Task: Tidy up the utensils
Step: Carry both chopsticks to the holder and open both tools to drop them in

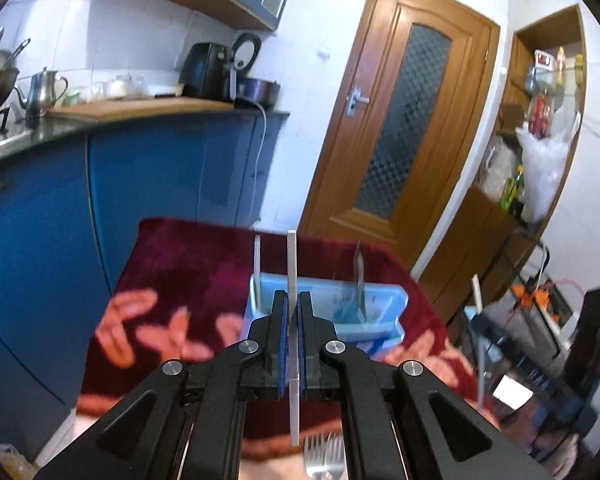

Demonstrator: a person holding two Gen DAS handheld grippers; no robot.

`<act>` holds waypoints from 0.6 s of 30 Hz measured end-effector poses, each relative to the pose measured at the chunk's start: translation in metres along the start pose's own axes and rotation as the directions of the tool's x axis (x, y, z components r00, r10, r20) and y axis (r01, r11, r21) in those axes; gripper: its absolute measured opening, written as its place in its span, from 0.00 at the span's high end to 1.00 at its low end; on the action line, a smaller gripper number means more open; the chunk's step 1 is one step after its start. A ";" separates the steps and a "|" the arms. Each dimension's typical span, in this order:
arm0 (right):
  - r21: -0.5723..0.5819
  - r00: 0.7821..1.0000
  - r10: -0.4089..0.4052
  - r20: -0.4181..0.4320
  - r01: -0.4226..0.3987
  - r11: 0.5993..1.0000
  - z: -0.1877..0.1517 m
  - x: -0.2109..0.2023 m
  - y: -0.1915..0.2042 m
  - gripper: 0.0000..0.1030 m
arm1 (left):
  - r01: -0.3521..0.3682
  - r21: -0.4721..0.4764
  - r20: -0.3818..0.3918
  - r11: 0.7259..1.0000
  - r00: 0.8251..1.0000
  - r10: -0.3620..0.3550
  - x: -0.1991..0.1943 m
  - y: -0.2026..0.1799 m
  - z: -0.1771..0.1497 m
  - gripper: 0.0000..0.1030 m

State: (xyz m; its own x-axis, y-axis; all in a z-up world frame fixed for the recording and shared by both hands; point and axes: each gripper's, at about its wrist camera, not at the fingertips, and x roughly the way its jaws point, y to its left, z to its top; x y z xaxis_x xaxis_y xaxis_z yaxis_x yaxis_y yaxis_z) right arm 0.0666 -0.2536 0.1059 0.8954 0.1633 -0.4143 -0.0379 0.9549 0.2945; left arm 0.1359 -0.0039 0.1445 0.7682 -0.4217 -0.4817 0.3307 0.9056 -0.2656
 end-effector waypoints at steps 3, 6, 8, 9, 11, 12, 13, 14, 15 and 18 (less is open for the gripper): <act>0.005 1.000 0.005 0.019 -0.005 1.000 0.007 0.011 -0.002 0.94 | 0.012 0.012 0.045 1.000 0.999 -0.012 -0.007 -0.006 0.023 0.96; 0.010 0.999 -0.002 0.038 0.001 1.000 0.016 0.023 -0.004 0.94 | 0.009 0.034 0.091 0.999 0.996 -0.012 -0.010 -0.014 0.041 0.96; 0.017 0.999 -0.002 0.049 0.001 1.000 0.021 0.030 -0.007 0.94 | 0.002 0.040 0.114 0.999 0.993 -0.007 -0.008 -0.017 0.050 0.96; 0.024 0.998 0.001 0.060 -0.002 1.000 0.025 0.035 -0.008 0.94 | -0.001 0.042 0.123 0.999 0.992 -0.004 -0.006 -0.018 0.054 0.96; 0.028 0.996 0.000 0.084 -0.003 1.000 0.032 0.042 -0.008 0.94 | -0.009 0.045 0.136 0.999 0.991 0.003 0.000 -0.019 0.062 0.96; 0.027 0.994 0.000 0.108 -0.003 1.000 0.037 0.047 -0.008 0.94 | -0.015 0.048 0.141 0.999 0.990 0.008 0.004 -0.020 0.064 0.96; 0.024 0.992 -0.003 0.127 0.000 1.000 0.040 0.051 -0.007 0.94 | -0.022 0.052 0.147 0.998 0.989 0.014 0.006 -0.021 0.066 0.96; 0.018 0.989 -0.006 0.146 0.003 1.000 0.043 0.054 -0.006 0.94 | -0.034 0.059 0.156 0.998 0.987 0.024 0.011 -0.022 0.068 0.96; 0.010 0.985 -0.010 0.170 0.009 1.000 0.046 0.058 -0.005 0.94 | -0.050 0.070 0.168 0.996 0.985 0.037 0.016 -0.023 0.068 0.96; -0.013 0.973 -0.040 0.226 0.044 0.999 0.052 0.074 -0.001 0.94 | -0.094 0.098 0.203 0.991 0.976 0.073 0.030 -0.025 0.067 0.96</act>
State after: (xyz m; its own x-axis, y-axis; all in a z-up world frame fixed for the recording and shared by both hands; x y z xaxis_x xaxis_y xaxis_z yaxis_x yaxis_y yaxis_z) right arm 0.1555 -0.2554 0.1195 0.9732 0.0650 -0.2204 -0.0044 0.9643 0.2649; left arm 0.1880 -0.0359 0.1925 0.8855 -0.3367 -0.3201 0.3090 0.9414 -0.1354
